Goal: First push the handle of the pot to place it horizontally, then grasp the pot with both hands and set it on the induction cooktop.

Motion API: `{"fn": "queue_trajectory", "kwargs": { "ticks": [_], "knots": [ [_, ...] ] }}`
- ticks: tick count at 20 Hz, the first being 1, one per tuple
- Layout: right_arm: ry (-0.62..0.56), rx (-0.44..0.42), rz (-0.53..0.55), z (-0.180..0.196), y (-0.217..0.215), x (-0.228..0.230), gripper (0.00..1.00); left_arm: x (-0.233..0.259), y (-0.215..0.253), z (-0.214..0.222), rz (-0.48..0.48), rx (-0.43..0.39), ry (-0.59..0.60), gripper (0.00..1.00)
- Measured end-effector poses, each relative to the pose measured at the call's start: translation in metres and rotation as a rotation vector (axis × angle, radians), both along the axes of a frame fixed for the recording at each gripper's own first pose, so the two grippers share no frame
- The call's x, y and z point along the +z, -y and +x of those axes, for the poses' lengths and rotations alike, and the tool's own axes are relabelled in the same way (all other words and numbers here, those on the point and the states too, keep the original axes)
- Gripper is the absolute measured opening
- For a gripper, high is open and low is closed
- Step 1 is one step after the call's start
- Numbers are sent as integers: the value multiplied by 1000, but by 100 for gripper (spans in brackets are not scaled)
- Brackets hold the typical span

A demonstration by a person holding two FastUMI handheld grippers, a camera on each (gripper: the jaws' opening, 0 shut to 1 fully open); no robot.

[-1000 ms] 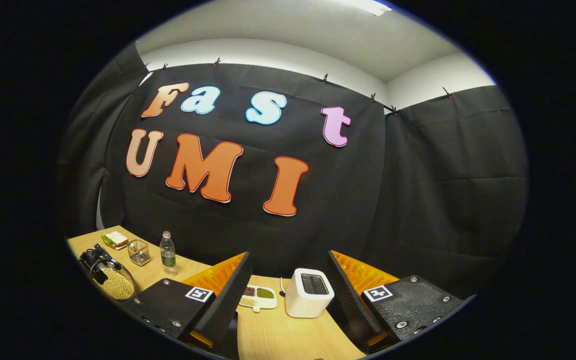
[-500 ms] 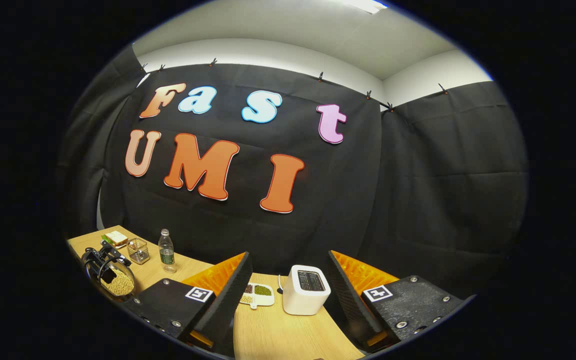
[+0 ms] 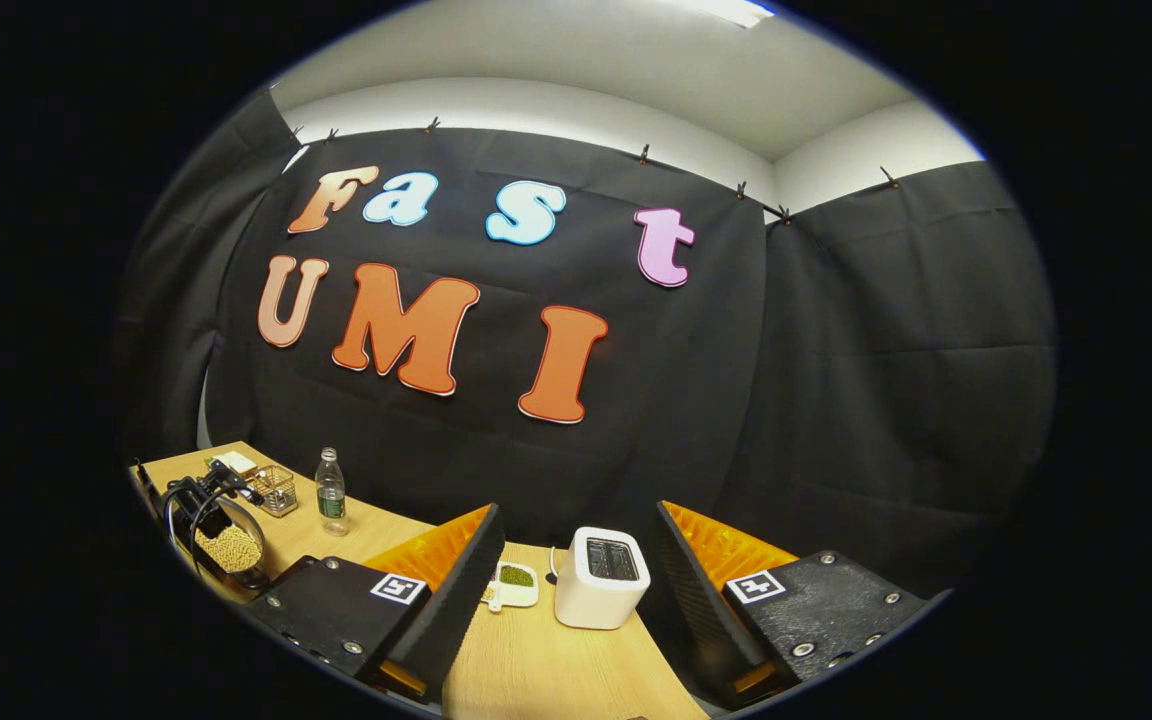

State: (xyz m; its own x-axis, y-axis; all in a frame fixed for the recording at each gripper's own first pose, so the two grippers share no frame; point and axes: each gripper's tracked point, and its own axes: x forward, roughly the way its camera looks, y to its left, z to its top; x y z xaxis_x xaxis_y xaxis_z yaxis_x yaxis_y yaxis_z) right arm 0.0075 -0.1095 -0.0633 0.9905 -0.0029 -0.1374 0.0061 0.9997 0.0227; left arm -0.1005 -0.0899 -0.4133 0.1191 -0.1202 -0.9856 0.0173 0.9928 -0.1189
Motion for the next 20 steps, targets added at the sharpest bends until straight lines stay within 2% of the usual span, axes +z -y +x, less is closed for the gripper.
{"fn": "queue_trajectory", "kwargs": {
  "ticks": [5, 12, 16, 20],
  "knots": [
    [-1, 35, 3, -7, 12, -11, 94, -4, -1, 17, -6, 80, 14, 2],
    [-67, 28, 33, -21, 15, -33, 94, -6, 1, 29, -18, 103, 28, 2],
    [-101, 10, 41, -23, -11, -36, 93, -4, 4, 39, -81, 159, 17, 2],
    [-156, 31, 66, -25, -65, -33, 94, -4, 7, 35, -93, 105, -1, 2]
  ]
}}
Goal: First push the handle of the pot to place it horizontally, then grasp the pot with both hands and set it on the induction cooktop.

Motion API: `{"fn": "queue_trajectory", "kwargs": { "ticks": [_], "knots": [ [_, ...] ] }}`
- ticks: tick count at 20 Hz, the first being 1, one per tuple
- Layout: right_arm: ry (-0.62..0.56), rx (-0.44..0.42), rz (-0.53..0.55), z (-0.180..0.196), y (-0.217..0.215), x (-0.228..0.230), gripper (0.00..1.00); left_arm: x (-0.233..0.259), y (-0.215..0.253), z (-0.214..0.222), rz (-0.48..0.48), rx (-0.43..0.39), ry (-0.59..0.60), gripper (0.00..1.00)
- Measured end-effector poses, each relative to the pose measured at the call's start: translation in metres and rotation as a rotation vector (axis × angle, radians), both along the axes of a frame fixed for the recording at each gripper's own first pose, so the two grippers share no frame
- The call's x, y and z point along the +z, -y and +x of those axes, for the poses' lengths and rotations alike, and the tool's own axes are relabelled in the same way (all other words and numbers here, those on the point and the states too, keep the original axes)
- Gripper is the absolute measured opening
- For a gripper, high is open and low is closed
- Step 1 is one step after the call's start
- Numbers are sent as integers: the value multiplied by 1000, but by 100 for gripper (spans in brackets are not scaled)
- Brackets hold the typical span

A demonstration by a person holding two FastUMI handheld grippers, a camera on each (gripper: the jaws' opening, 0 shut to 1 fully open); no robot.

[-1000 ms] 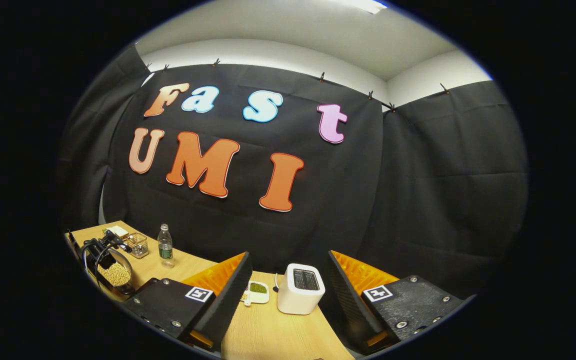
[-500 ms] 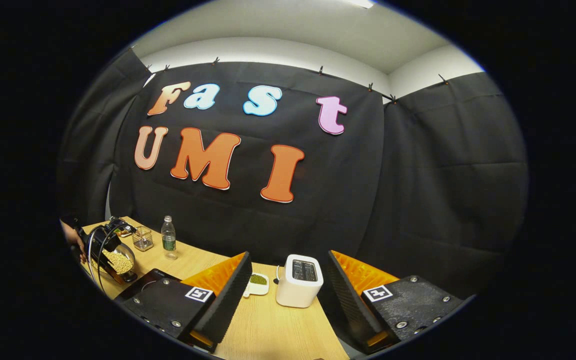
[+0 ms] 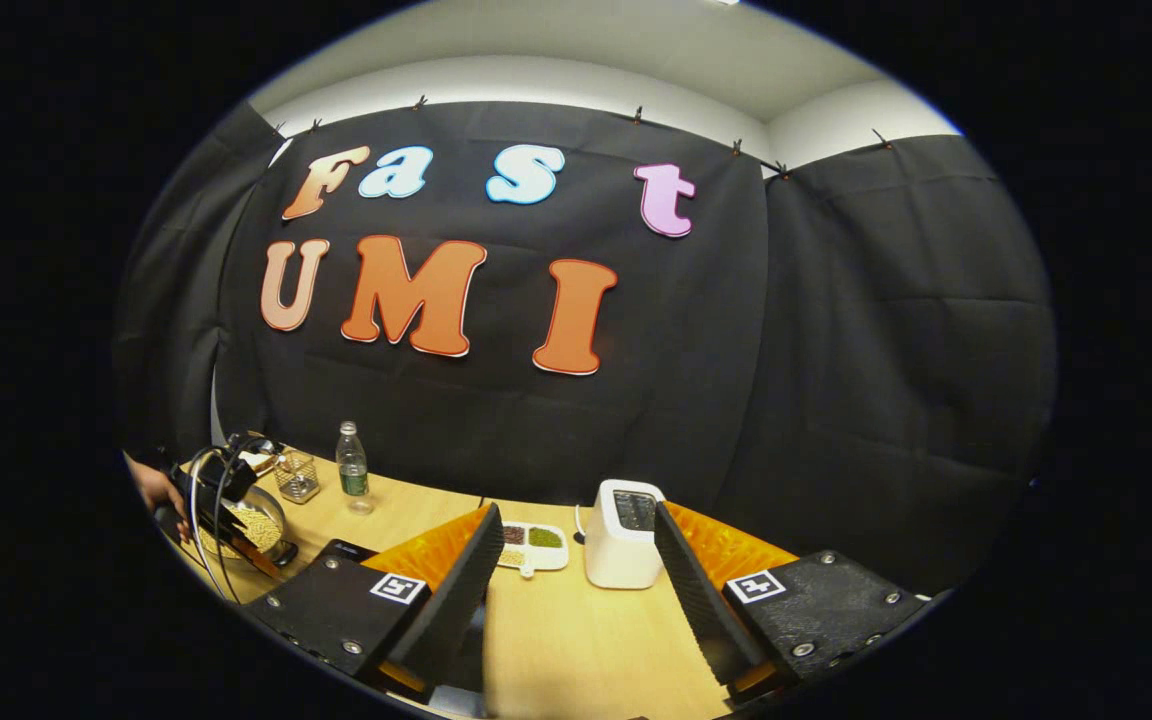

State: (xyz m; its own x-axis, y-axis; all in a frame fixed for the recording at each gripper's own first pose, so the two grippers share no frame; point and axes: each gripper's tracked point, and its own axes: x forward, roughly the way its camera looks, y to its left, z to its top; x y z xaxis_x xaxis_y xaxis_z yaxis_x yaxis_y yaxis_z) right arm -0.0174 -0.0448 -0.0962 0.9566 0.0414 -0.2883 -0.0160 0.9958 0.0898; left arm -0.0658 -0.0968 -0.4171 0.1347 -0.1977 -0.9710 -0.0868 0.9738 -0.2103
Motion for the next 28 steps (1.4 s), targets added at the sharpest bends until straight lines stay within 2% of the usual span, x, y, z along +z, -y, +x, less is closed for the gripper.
{"fn": "queue_trajectory", "kwargs": {
  "ticks": [3, 6, 11, 14, 17, 20, 22, 23, 25, 27, 28],
  "knots": [
    [-39, 65, -21, -5, -43, -1, 94, 5, 10, -2, -26, -42, -8, 2],
    [-85, 150, -34, -9, -89, -4, 94, 17, -6, -25, -42, -94, 4, 2],
    [-232, 369, 41, -21, -193, -28, 94, 45, -52, -53, -64, -121, 48, 2],
    [-319, 457, 79, -21, -248, -40, 94, 64, -102, -62, -4, -105, 94, 2],
    [-419, 533, 86, -26, -292, -57, 94, 67, -167, -66, 117, -90, 141, 2],
    [-483, 581, 89, -30, -334, -73, 94, 75, -212, -70, 157, -58, 175, 1],
    [-523, 593, 81, -31, -357, -89, 94, 78, -238, -72, 181, -47, 200, 25],
    [-552, 598, 74, -31, -368, -99, 94, 81, -252, -71, 191, -41, 210, 32],
    [-601, 591, 68, -31, -384, -116, 94, 83, -282, -64, 204, -26, 242, 59],
    [-644, 578, 75, -29, -397, -130, 94, 83, -306, -49, 231, -9, 279, 66],
    [-668, 569, 76, -27, -404, -138, 94, 82, -316, -43, 242, -3, 290, 66]
  ]
}}
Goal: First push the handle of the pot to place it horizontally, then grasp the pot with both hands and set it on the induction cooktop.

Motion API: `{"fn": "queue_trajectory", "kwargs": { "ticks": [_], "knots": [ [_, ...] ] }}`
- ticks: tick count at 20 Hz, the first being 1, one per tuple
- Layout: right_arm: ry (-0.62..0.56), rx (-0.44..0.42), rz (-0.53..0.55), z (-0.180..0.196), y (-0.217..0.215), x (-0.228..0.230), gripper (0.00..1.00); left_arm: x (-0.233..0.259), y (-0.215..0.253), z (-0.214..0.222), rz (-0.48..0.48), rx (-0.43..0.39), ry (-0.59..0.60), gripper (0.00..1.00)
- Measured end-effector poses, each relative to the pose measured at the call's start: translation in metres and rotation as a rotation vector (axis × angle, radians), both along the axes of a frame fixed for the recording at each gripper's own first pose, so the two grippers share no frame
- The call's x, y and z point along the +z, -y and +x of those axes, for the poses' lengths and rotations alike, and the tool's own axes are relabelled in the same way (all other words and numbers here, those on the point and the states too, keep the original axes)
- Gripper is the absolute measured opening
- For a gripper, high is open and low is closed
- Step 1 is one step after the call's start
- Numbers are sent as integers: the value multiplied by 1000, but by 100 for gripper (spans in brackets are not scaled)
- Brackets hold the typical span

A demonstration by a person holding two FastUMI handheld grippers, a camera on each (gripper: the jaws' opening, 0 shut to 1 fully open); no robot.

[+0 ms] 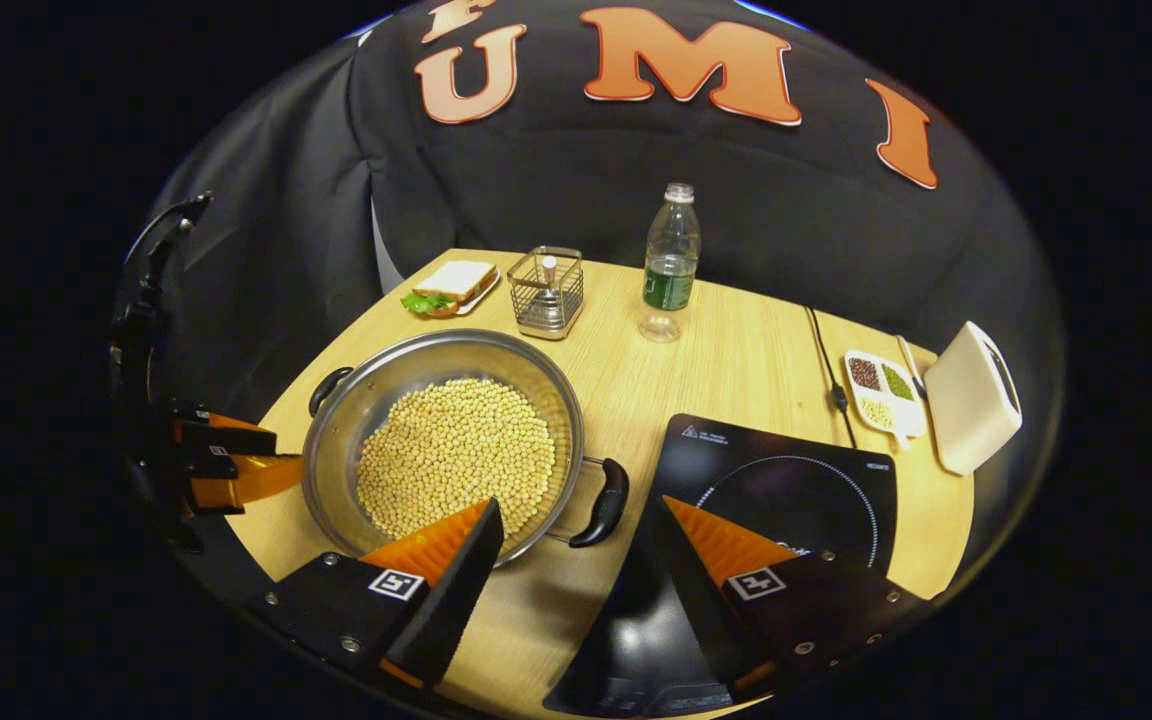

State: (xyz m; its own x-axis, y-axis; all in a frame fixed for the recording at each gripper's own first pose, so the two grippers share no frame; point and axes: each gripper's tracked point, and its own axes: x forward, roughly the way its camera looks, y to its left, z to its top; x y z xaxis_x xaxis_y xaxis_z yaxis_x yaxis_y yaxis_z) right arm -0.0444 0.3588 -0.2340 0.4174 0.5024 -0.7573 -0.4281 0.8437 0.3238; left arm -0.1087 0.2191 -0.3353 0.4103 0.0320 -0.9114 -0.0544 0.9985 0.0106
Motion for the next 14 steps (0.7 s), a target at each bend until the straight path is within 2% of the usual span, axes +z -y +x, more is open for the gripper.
{"fn": "queue_trajectory", "kwargs": {
  "ticks": [7, 14],
  "knots": [
    [-128, -68, -53, 8, -23, -43, 94, -26, -36, 44, 35, -2, 37, 66],
    [-204, -77, -97, 7, -33, -71, 92, -61, -31, 61, -32, -25, 17, 67]
  ]
}}
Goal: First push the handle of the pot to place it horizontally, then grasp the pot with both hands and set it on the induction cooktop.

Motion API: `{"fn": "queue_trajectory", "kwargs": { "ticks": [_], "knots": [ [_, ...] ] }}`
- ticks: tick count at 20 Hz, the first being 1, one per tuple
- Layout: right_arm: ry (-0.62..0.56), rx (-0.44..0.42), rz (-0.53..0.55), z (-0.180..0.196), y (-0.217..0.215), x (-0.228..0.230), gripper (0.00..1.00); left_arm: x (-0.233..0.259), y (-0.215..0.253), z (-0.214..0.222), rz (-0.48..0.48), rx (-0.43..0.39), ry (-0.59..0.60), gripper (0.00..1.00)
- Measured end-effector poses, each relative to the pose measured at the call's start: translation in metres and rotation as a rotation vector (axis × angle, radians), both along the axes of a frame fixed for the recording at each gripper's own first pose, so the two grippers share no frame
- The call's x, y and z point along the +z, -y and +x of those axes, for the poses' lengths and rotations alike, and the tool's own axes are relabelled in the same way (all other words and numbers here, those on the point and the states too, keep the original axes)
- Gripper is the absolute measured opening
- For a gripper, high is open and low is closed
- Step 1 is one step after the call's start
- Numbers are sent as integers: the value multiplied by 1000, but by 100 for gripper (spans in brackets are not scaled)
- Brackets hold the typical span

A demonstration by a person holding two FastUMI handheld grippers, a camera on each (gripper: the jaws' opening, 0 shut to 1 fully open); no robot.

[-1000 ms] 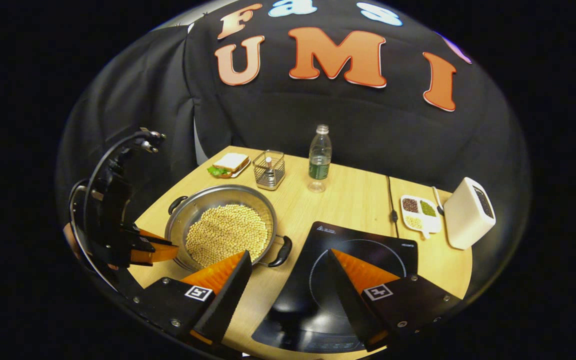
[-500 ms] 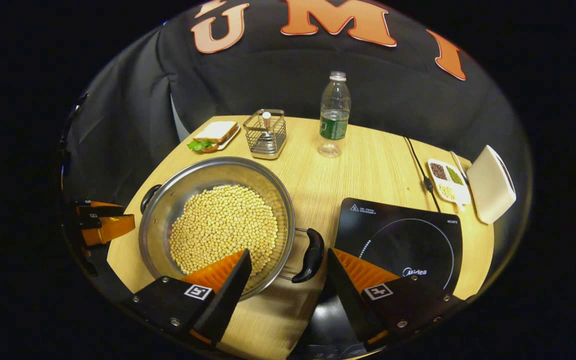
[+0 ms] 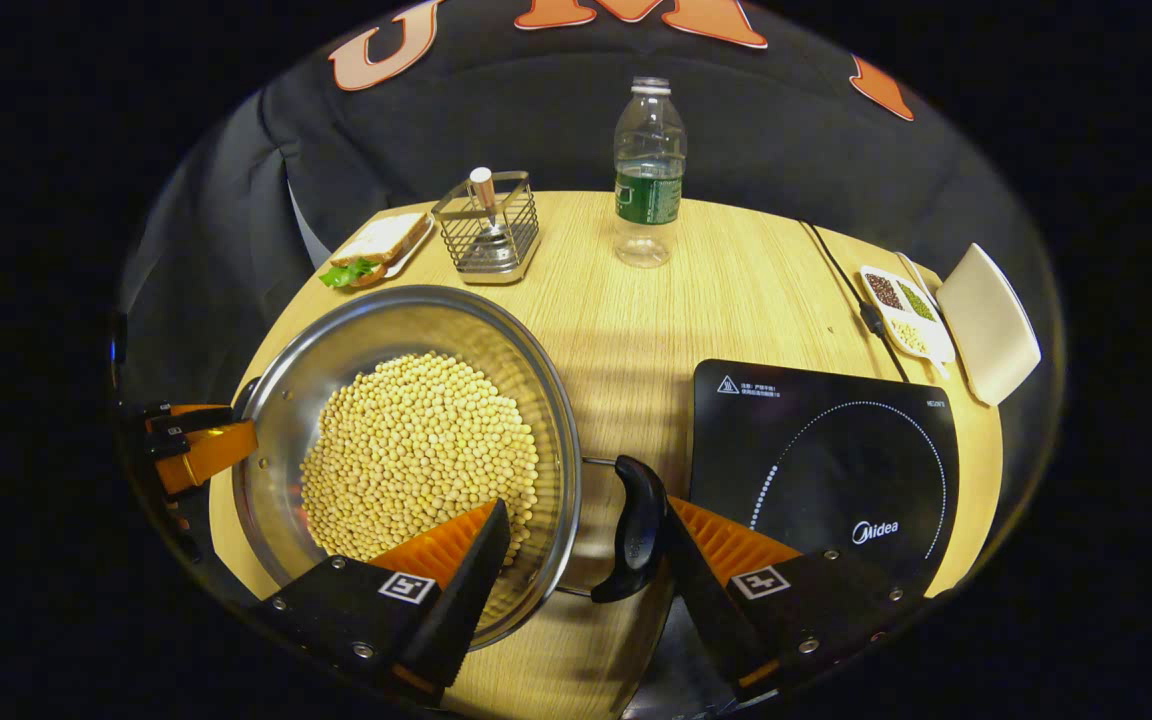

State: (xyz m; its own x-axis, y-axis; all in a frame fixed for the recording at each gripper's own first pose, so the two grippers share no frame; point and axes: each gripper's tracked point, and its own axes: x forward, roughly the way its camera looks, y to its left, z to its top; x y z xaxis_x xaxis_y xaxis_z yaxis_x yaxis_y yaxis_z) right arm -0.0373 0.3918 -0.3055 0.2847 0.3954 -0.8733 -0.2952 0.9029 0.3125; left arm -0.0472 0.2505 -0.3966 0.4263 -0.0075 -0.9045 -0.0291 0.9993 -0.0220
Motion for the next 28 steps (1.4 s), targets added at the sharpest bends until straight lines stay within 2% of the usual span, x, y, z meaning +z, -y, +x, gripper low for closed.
{"fn": "queue_trajectory", "kwargs": {
  "ticks": [9, 13, 14, 15, 20, 23, 24, 28],
  "knots": [
    [-12, 15, -68, 3, 0, -11, 74, -33, 1, 4, -67, -12, -39, 68],
    [-69, 7, -42, 0, -3, -20, 74, -40, 0, 1, -81, 0, -50, 71],
    [-82, 3, -34, 0, -3, -21, 70, -39, 1, 3, -80, 2, -47, 71],
    [-93, -1, -28, 0, -3, -22, 74, -41, 1, 4, -76, 4, -43, 71],
    [-102, -12, -1, -1, -5, -25, 72, -43, 1, 6, -83, 42, -24, 71],
    [-92, -20, 14, -1, -5, -24, 69, -43, -1, 9, -91, 73, -1, 69],
    [-92, -23, 16, -1, -5, -24, 68, -42, -2, 9, -92, 79, 8, 70],
    [-103, -53, 17, 0, -4, -22, 64, -38, -5, 9, -78, 94, 16, 63]
  ]
}}
